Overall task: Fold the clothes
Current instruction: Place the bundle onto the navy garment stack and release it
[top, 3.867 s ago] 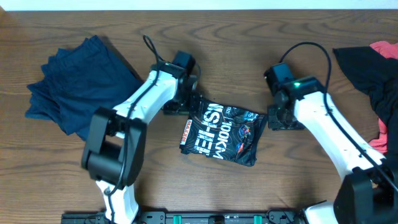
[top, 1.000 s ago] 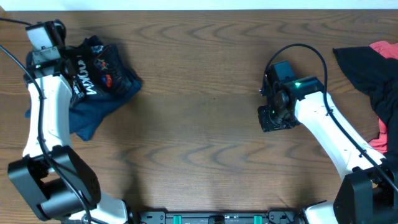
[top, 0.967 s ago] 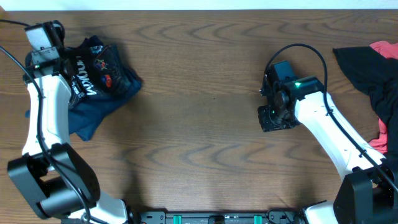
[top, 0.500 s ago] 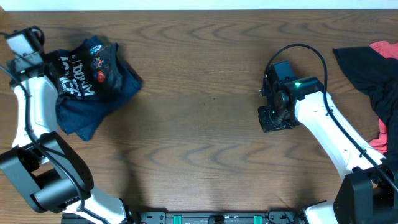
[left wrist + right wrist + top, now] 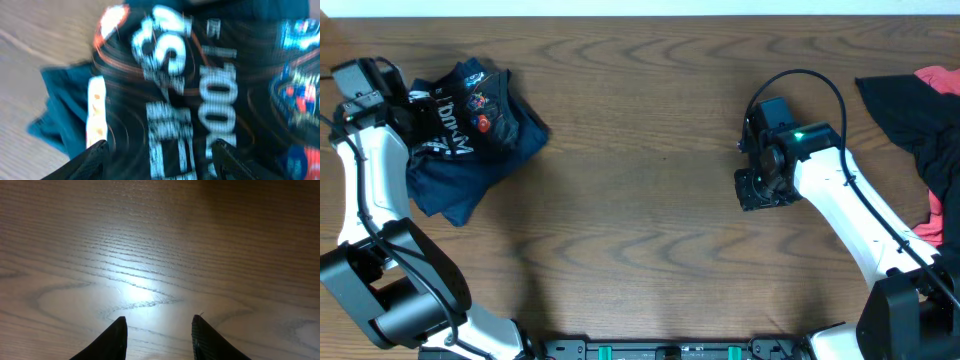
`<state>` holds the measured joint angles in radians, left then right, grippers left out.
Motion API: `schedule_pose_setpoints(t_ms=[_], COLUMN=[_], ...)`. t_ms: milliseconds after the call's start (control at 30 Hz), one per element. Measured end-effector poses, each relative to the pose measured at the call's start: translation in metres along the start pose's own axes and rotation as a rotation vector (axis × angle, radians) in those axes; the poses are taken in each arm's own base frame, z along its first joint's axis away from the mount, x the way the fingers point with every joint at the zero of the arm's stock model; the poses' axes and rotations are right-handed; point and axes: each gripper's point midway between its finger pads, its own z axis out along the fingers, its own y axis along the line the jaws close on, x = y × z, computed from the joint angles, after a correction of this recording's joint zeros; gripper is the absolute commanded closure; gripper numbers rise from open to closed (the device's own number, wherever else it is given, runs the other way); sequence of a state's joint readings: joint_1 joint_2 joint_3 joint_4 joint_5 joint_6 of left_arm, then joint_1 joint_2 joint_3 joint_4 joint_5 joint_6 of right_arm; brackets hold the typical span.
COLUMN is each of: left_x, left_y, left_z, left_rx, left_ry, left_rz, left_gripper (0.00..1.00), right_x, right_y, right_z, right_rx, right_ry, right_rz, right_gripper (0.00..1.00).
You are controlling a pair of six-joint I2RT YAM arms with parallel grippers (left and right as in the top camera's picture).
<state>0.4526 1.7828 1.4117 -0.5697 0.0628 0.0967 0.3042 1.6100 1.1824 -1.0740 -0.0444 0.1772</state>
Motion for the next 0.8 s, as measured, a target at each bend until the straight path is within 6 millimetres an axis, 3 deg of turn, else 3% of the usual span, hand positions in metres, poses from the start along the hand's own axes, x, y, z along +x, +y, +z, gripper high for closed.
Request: schedule_pose_setpoints(t_ms=[133,400,533,600,700,800], left_x=[0.017,0.063,0.066,0.065,0.061,0.047], left_y=[0.011,0.048,0.062,0.066,0.061,0.047], left_z=[0.007,0.045,0.045,0.044,0.04,0.028], left_rx=[-0.064,-0.186,-0.204,-0.206,-0.169,-0.103], left_ry=[0.048,0.193,0.196,0.192,0.172,0.121], left_rz=[-0.032,-0.134,-0.191,-0.206,-0.227,-0.224], left_gripper=[0.33,0.35,0.33,0.26,0.18,0.07], right_x=[0.002,0.007,0.007,0.005,0.0,-0.009], right_y=[0.0,-0.002,-0.003,-0.003,-0.002,-0.001], right_z=[0.0,0.0,0.0,0.0,0.0,0.0], right_rx=[0.001,0.009,0.013,0.014,0.012,0.007], right_ry=[0.008,0.03,0.027,0.018,0.0,-0.039], right_rz=[0.0,0.001,0.001,0.001,0.002,0.01], right_gripper=[0.6,0.6,0.59,0.59,0.57,0.45])
